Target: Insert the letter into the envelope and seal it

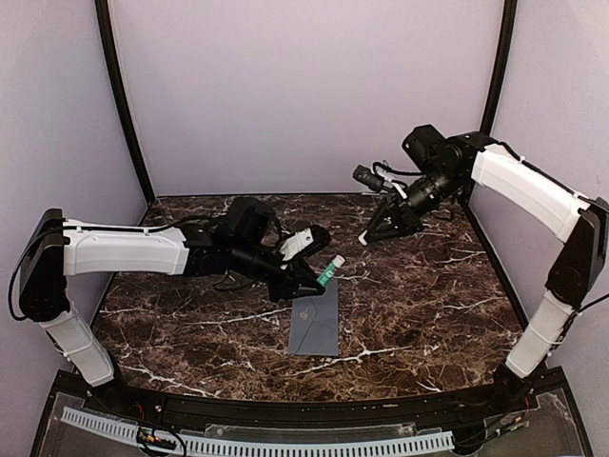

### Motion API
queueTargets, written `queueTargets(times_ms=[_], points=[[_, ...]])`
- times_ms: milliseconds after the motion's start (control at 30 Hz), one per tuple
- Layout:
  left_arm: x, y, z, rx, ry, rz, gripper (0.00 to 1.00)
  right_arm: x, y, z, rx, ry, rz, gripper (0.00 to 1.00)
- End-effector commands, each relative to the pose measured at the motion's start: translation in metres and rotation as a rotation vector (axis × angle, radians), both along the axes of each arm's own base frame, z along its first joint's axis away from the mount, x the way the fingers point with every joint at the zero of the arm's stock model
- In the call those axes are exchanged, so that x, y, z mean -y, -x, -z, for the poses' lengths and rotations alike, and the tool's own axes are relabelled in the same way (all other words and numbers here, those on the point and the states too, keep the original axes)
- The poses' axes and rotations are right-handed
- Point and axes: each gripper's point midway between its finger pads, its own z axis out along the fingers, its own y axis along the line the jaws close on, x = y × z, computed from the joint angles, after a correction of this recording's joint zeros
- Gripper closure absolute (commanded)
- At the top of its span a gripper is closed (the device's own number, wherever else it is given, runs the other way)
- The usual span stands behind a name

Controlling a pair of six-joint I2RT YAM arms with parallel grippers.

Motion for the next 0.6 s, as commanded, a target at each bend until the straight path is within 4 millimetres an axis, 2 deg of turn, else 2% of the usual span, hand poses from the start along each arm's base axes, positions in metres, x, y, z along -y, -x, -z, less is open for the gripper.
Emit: queueTargets(times_ms=[0,267,567], points=[[0.002,0.004,-0.007,0.024,-0.014,0.021,0.90,-0.015,0.019,-0.012,-0.088,-0.068,-0.075,0.84],[0.003,0.006,-0.015,0.039,-0.004,0.027,0.90,-0.027,0.027,-0.003,-0.125,-0.043,-0.110,0.84],[0.003,0.009,-0.019,0.038,0.005,0.032,0.90,-0.034,0.025,0.005,-0.144,-0.029,-0.116,0.83]])
